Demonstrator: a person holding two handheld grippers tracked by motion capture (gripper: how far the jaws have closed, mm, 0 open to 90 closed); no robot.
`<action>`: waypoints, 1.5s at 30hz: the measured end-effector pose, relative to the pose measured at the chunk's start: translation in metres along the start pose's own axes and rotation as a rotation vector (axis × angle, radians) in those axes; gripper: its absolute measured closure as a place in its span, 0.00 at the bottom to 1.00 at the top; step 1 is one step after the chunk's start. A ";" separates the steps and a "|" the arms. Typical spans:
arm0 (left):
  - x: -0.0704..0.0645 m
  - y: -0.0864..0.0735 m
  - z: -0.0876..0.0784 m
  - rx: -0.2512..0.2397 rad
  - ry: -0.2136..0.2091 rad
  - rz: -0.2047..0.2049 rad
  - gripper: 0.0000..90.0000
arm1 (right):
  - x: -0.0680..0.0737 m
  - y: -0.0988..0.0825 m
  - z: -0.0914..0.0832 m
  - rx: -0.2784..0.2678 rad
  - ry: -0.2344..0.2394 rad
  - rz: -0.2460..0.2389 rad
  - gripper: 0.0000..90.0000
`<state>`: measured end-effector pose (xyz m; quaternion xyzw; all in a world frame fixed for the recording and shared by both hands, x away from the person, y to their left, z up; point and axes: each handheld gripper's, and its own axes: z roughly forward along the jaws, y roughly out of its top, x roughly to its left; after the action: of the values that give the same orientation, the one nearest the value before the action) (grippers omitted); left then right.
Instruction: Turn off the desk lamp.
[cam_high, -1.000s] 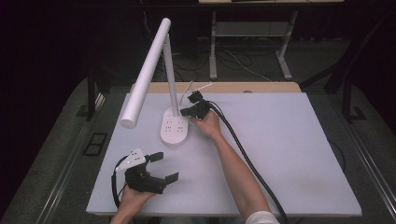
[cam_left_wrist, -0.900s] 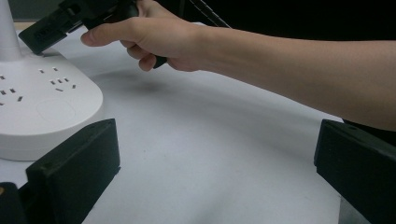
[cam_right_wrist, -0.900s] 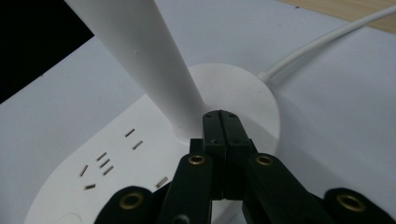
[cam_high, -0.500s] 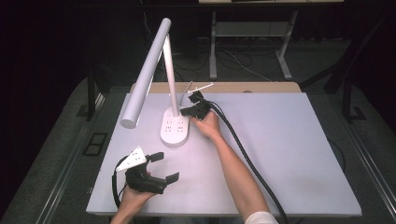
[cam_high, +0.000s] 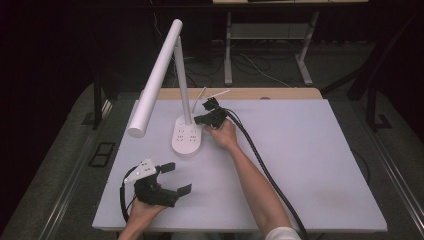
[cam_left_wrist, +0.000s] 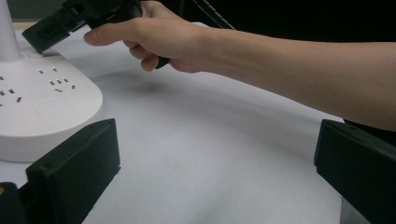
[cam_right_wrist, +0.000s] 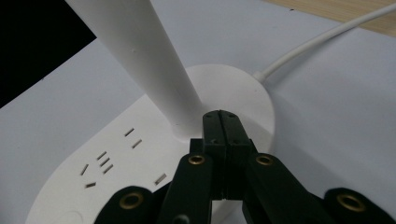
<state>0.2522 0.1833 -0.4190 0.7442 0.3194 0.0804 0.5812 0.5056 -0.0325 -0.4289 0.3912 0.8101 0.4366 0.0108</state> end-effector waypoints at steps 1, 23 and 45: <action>0.000 0.000 0.000 0.001 0.000 0.001 0.00 | 0.000 0.000 0.000 0.000 0.000 0.000 1.00; -0.001 0.000 0.002 0.002 0.001 0.005 0.00 | -0.001 0.001 -0.084 -0.074 -0.003 -0.053 0.92; -0.003 0.000 0.002 0.002 0.001 0.000 0.00 | 0.006 -0.039 -0.174 -0.120 -0.019 -0.057 0.05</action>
<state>0.2512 0.1799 -0.4192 0.7446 0.3199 0.0805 0.5803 0.4142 -0.1626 -0.3470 0.3709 0.7930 0.4803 0.0544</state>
